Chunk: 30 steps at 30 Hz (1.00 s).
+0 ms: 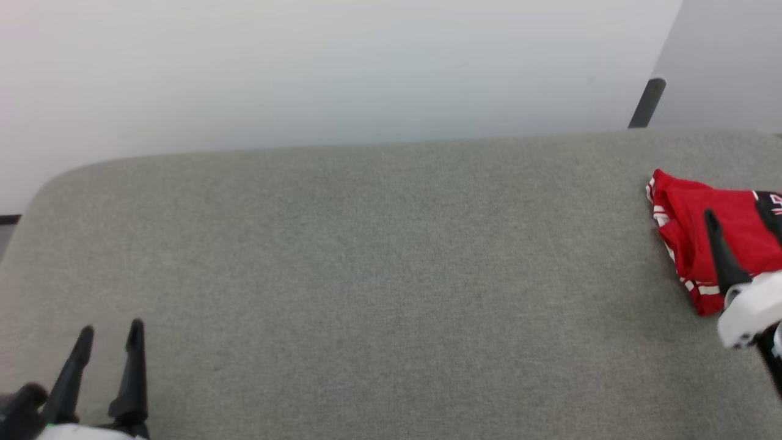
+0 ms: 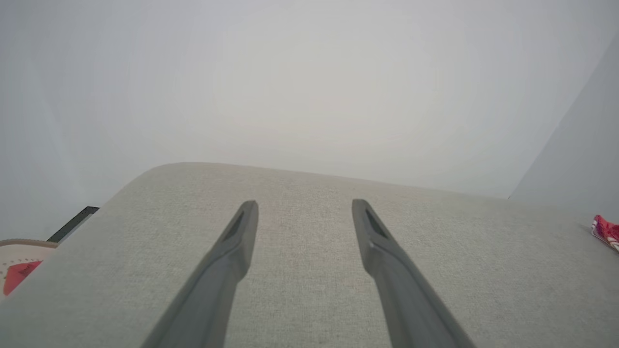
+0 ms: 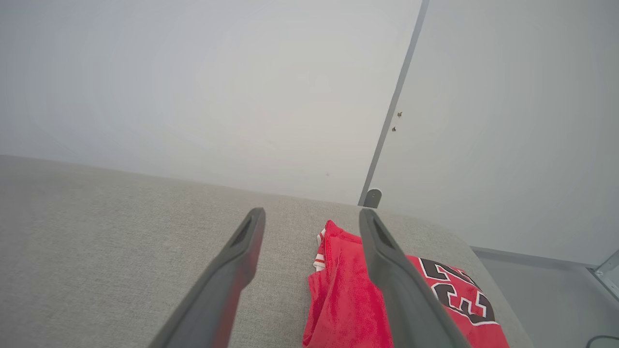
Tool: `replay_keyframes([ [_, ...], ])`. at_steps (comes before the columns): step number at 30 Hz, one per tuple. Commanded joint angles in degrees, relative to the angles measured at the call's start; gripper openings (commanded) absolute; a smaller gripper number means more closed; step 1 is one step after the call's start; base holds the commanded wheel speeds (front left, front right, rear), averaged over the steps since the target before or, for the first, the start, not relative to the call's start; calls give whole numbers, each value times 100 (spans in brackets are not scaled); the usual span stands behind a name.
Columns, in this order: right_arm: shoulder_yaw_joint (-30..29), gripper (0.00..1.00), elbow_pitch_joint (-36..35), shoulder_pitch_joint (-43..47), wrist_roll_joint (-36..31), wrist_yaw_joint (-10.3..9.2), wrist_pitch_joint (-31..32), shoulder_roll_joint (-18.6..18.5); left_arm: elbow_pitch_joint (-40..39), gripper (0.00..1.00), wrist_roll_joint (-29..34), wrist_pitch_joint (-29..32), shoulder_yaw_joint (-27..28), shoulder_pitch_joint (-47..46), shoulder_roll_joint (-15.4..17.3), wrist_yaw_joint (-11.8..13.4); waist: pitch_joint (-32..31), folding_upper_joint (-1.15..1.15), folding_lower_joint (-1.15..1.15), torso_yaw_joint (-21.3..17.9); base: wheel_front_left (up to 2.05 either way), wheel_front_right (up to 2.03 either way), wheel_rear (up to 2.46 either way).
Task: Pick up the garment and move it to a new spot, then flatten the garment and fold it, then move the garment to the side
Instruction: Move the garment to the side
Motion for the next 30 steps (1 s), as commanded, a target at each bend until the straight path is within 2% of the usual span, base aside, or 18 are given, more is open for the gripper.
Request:
replay_keyframes([
  [1,-94,100,-126,146,-68,-5,-42,76,-21,100,9,-37,39,86,0,31,-116,0,0,70,0,0,0],
  [9,-669,100,-1399,1247,-678,-5,169,825,-127,100,91,-111,333,538,-3,-22,-288,0,0,155,0,0,0],
  [16,-773,100,-2215,1929,-1025,-5,382,1337,-154,100,169,-138,532,787,-148,-139,-346,0,0,183,0,0,0],
  [30,-930,100,-2745,2604,-1204,-5,484,1665,-127,100,247,-144,977,1002,-700,-557,-469,0,0,183,0,0,0],
])
